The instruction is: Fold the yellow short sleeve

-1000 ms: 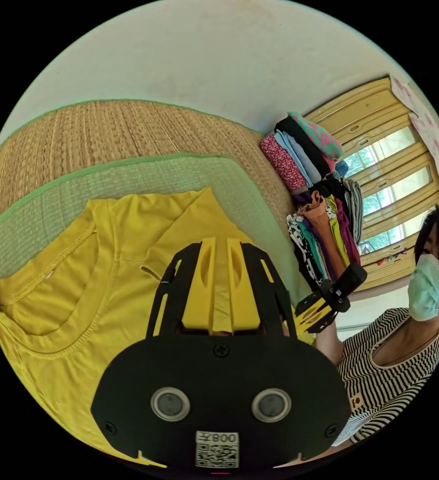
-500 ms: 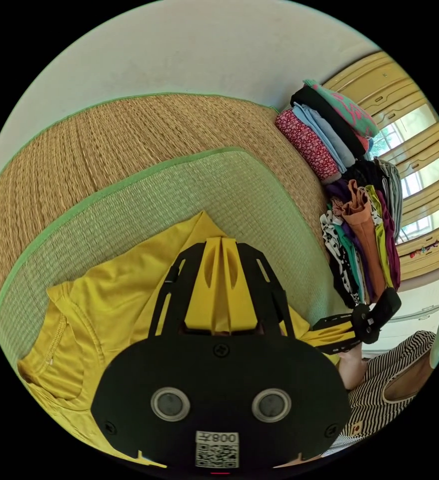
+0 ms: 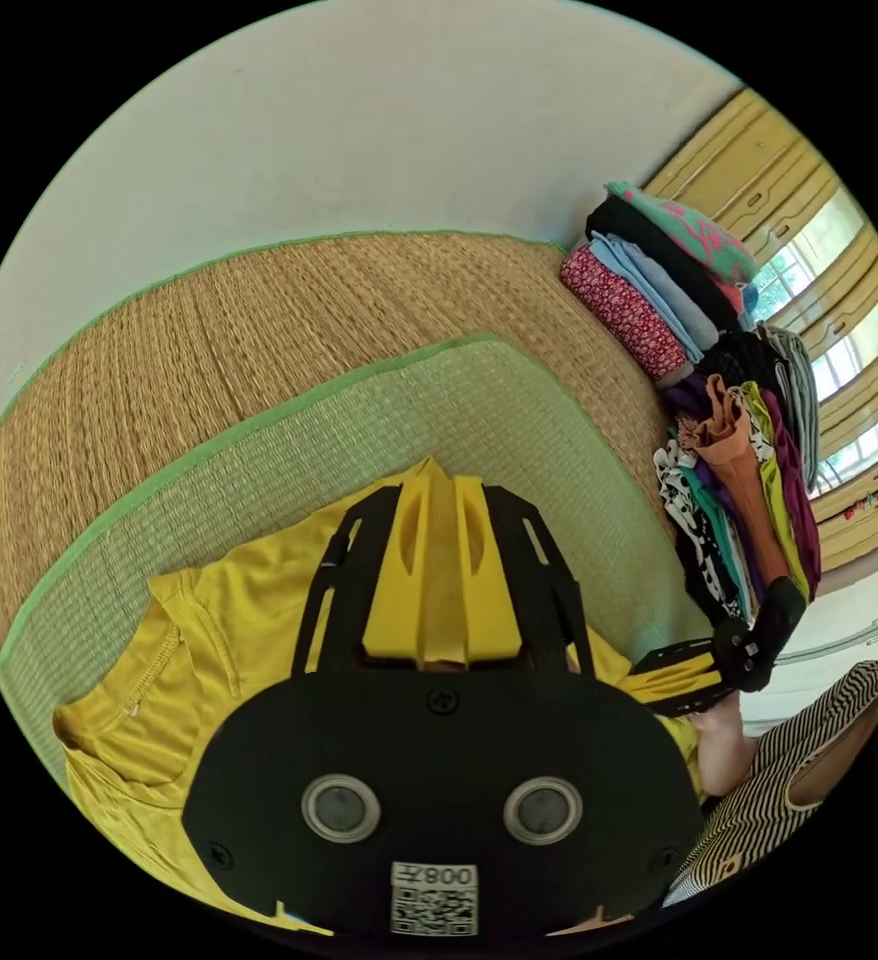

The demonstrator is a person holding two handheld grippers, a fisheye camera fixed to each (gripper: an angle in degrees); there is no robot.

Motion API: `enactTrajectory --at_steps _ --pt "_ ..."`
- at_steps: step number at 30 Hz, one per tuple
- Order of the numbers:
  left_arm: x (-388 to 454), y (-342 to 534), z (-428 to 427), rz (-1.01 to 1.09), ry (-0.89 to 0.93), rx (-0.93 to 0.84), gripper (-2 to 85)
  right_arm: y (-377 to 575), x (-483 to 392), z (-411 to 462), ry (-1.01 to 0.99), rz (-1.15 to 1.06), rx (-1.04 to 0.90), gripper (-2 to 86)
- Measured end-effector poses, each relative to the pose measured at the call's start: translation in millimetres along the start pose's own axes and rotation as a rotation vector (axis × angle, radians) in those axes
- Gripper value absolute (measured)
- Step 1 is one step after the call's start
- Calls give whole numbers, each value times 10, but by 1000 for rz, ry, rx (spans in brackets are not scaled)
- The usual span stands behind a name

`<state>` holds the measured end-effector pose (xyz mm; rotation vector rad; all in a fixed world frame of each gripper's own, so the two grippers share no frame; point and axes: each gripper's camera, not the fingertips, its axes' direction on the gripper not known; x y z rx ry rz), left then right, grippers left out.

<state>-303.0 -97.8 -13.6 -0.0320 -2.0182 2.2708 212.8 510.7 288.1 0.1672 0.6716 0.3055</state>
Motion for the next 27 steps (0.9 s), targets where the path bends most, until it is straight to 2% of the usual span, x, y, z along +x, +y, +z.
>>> enactTrajectory --at_steps 5,10,14,18,22,24,27 --pt "-10 80 97 -50 -17 -124 26 -4 -8 -5 16 -8 -4 0" --pt "204 115 -99 -9 -12 -26 8 16 4 -30 10 -8 0 1" --pt "323 152 -70 7 -69 -120 7 15 -37 -23 33 -22 -10 1" --pt "391 346 -396 11 -74 -24 12 38 -61 -70 23 -37 -2 1" --pt "486 735 -783 19 44 54 13 94 -70 -239 -5 -30 82 1" --pt "594 915 -782 44 87 7 10 106 -60 -269 17 -11 96 0" --pt "754 1140 -614 82 84 -168 6 91 -29 -142 60 32 14 -1"
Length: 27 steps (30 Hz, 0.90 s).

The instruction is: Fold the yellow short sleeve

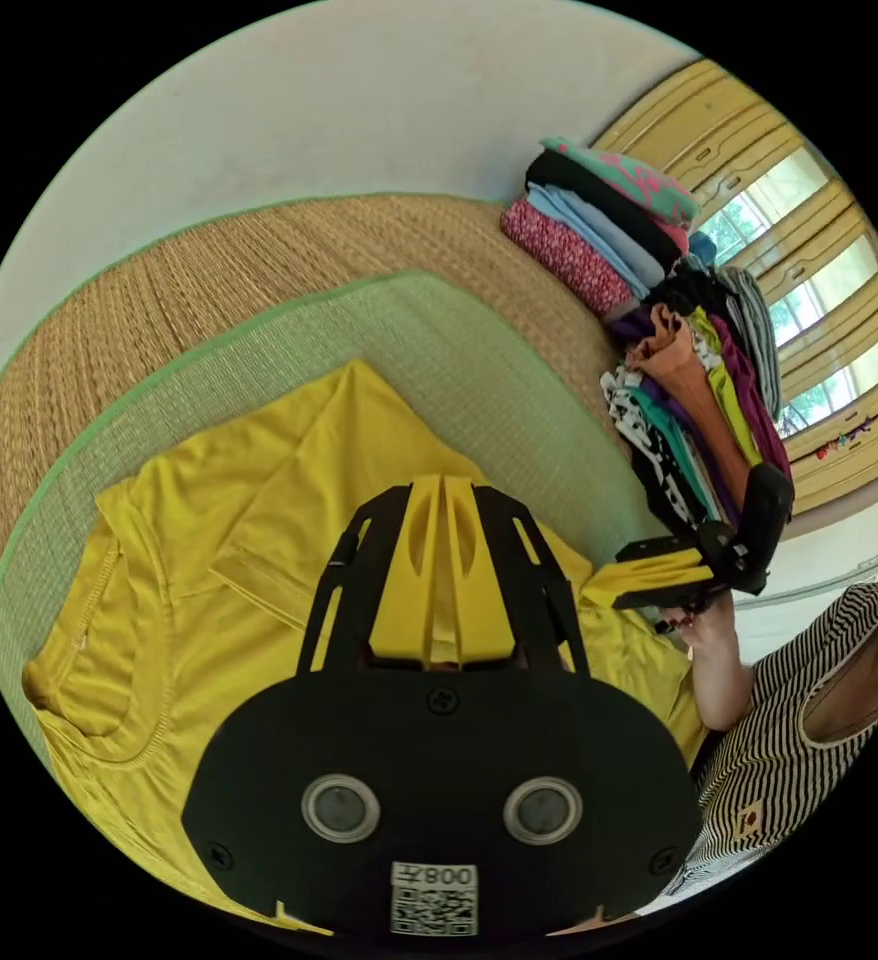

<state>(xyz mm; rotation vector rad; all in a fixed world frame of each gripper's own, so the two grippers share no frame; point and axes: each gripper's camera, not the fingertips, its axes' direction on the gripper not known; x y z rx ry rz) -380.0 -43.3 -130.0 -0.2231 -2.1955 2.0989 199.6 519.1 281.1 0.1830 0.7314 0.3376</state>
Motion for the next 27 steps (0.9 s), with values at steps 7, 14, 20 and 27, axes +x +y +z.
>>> enactTrajectory --at_steps 7,14,20,27 --pt "362 392 -317 68 30 67 4 21 -74 38 43 6 -11 -2" --pt "643 786 -673 122 67 74 2 80 -158 -69 56 -5 43 -1" --pt "709 1281 -1183 59 85 145 2 113 -227 -74 71 -16 43 -1" --pt "703 1990 -1530 -64 132 47 3 186 -43 -33 21 81 49 0"
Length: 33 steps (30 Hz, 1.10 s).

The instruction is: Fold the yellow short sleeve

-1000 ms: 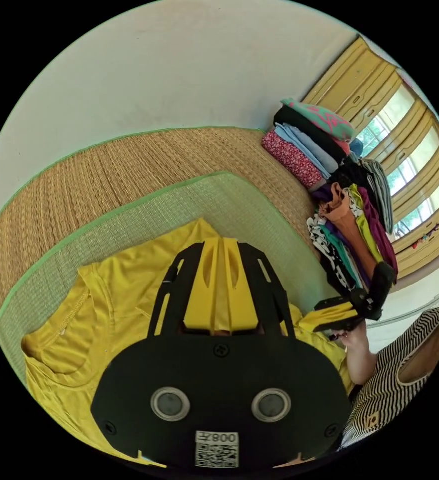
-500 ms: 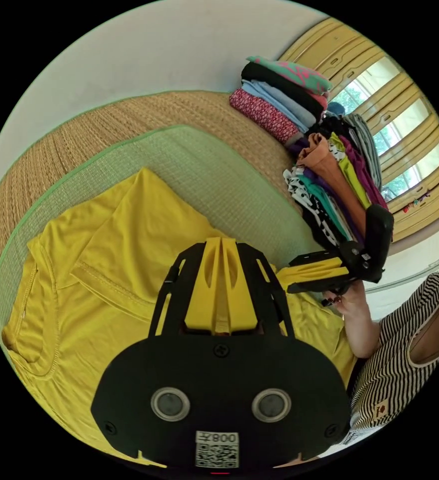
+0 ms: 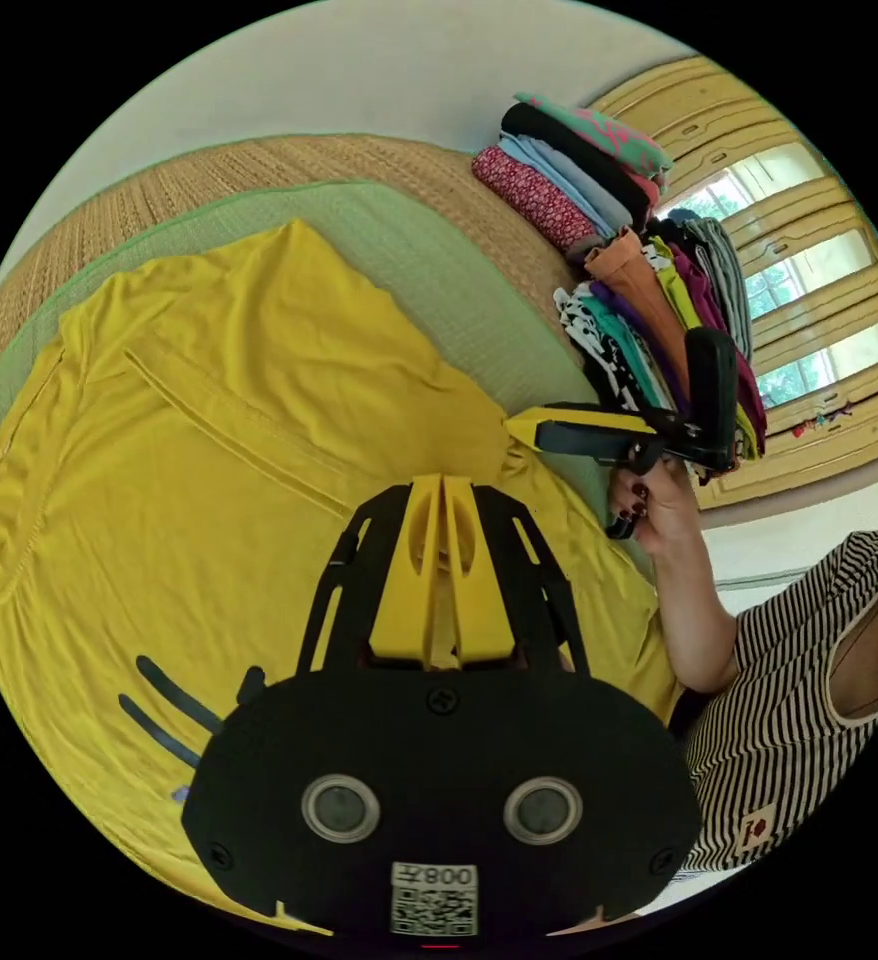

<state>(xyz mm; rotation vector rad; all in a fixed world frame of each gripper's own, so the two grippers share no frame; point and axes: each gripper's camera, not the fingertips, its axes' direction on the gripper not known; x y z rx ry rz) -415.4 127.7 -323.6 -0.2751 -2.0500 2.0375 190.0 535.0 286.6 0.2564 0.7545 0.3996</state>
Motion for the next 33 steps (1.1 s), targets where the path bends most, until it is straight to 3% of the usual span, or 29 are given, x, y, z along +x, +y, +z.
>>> enactTrajectory --at_steps 2,7,13,20,27,33 --pt "48 310 -420 -43 52 110 2 23 65 -16 -50 25 19 0" --pt "71 1159 -1157 -160 50 170 3 152 485 -13 -326 200 103 0" --pt "-42 2501 -2106 -429 -3 275 2 117 365 66 -335 232 111 -1" --pt "-170 3981 -3165 -742 -23 576 4 181 97 -1 -164 346 239 0" --pt "-324 4822 -3990 -899 -172 667 22 -136 -734 33 236 268 86 1" --pt "-858 5439 -4571 -1033 -102 782 73 -503 -2065 333 91 -99 37 11"
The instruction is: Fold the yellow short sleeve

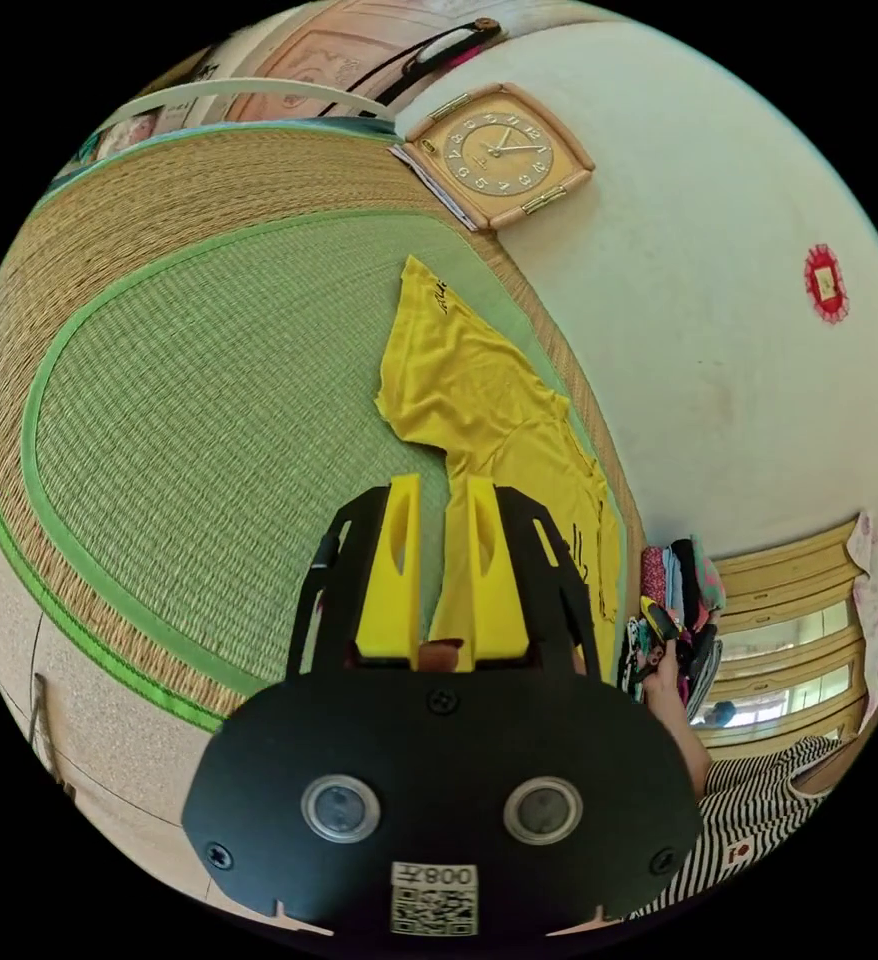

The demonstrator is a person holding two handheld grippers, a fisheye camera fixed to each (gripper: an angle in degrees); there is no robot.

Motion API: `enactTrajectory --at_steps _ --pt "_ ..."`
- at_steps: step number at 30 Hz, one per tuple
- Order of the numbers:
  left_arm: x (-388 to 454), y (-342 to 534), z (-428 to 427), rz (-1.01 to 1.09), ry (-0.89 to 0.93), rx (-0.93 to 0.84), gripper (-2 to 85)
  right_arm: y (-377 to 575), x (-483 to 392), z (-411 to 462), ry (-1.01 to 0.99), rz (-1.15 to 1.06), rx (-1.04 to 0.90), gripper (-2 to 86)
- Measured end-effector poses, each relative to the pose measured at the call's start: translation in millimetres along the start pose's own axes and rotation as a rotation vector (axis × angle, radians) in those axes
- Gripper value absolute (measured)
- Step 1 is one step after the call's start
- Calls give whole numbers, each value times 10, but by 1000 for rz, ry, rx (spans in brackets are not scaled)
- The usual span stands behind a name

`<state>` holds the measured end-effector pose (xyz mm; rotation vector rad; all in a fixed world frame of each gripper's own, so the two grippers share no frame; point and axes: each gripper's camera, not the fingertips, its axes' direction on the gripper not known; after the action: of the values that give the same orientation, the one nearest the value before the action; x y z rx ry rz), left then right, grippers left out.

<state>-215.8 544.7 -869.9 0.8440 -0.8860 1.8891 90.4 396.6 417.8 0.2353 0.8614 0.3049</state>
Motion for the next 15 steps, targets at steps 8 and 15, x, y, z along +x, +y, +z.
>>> enactTrajectory --at_steps 8,15 --pt "-392 -404 -435 -32 43 43 43 -632 -1986 1224 -196 -331 -211 64" --pt "-663 -450 -808 -7 197 86 8 -1110 -3740 2368 -252 -592 -333 80"
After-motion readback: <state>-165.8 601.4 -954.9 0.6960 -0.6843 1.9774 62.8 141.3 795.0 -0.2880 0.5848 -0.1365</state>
